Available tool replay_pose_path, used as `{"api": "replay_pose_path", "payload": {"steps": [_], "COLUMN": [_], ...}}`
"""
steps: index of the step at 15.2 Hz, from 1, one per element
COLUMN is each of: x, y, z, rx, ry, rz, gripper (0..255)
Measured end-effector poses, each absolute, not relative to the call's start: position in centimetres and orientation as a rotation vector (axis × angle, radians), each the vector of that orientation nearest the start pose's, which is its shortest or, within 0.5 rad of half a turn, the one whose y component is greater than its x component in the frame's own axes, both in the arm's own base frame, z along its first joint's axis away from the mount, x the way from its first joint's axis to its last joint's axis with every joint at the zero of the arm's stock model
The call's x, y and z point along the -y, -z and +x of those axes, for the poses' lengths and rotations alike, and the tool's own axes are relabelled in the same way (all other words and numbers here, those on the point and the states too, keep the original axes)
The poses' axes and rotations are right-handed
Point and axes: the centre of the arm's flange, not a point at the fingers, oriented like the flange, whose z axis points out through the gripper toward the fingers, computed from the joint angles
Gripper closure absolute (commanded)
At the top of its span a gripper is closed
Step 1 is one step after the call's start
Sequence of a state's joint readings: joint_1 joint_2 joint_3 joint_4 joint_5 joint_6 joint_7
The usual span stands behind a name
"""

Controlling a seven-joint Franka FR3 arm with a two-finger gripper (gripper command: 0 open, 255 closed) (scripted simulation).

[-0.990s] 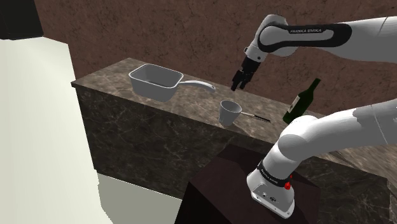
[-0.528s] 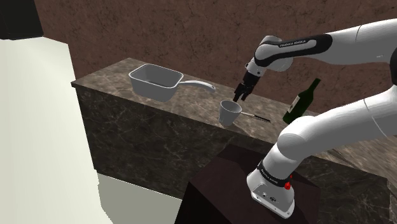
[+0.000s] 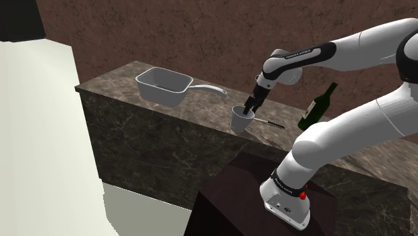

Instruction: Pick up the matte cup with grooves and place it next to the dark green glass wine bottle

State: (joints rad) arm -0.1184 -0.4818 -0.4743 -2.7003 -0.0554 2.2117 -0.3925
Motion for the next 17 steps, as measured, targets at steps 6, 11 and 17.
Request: {"api": "replay_pose_path", "payload": {"steps": [6,11,17], "x": [19.91,19.92,19.93], "y": [-34.99,-34.98,-35.04], "z": [31.38,31.38,31.39], "rx": [-0.168,-0.168,-0.168], "ry": [0.049,0.049,0.051], "rz": [-2.963,-2.963,-2.963], "gripper": [0,255,255]}}
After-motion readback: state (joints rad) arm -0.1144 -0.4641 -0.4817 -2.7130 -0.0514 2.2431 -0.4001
